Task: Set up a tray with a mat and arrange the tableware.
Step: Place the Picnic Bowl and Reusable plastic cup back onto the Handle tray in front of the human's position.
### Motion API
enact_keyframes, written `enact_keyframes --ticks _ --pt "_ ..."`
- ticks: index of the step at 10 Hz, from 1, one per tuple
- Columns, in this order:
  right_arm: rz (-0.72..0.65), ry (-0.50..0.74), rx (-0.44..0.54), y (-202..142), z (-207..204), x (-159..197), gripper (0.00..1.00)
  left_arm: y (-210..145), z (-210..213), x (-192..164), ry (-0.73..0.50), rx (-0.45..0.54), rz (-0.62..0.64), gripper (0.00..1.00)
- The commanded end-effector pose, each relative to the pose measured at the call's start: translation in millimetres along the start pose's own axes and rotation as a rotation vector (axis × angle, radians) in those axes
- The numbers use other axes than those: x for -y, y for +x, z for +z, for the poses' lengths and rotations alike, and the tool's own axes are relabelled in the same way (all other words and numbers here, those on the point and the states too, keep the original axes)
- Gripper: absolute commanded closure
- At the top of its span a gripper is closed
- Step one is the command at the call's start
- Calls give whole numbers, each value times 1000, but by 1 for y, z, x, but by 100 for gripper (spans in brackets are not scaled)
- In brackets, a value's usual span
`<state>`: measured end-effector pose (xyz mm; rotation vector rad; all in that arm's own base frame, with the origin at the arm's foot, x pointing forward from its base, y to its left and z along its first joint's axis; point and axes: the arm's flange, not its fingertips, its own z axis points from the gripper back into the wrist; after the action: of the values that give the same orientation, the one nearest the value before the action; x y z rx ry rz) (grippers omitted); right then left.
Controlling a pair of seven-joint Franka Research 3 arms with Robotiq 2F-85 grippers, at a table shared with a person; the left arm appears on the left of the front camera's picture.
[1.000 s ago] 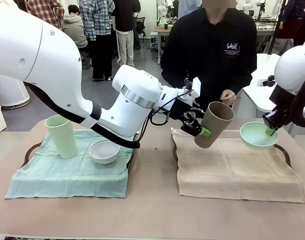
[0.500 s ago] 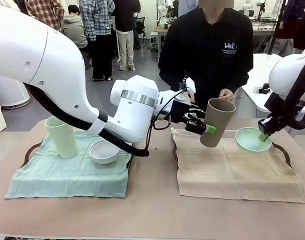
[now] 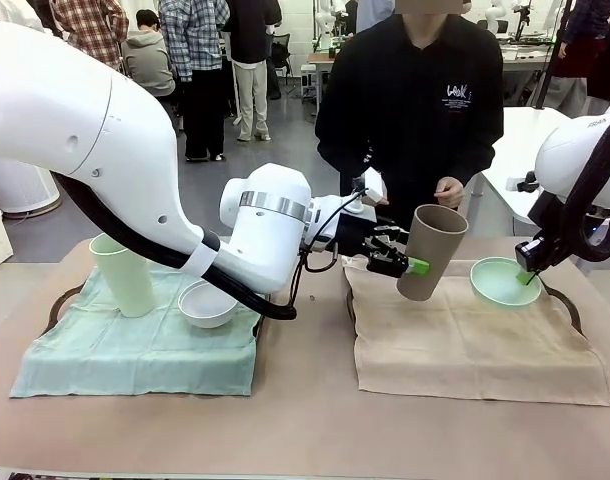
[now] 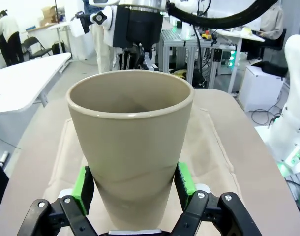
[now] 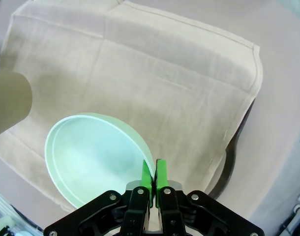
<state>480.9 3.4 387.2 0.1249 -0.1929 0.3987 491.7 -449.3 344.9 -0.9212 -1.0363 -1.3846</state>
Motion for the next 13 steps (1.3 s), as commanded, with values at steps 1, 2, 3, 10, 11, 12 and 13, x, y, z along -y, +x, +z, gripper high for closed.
enact_keyframes --ticks 1,2,3,10,11,12,13 --pt "-1 -1 1 0 0 1 96 -5 0 0 -1 -1 -1 17" --pt "4 33 -1 2 -6 4 96 -14 -3 -4 8 62 36 17" --pt "12 67 2 4 -13 8 96 -29 -7 -7 24 118 78 17" --pt "32 89 -1 6 -30 19 93 -76 -29 -1 -4 139 145 17" --pt "31 105 1 7 -29 22 36 -75 -29 -2 -4 130 148 0" --pt "19 98 5 6 -29 24 33 -73 -28 -2 -7 122 150 0" --pt "7 95 6 5 -28 26 0 -73 -27 0 -8 118 150 0"
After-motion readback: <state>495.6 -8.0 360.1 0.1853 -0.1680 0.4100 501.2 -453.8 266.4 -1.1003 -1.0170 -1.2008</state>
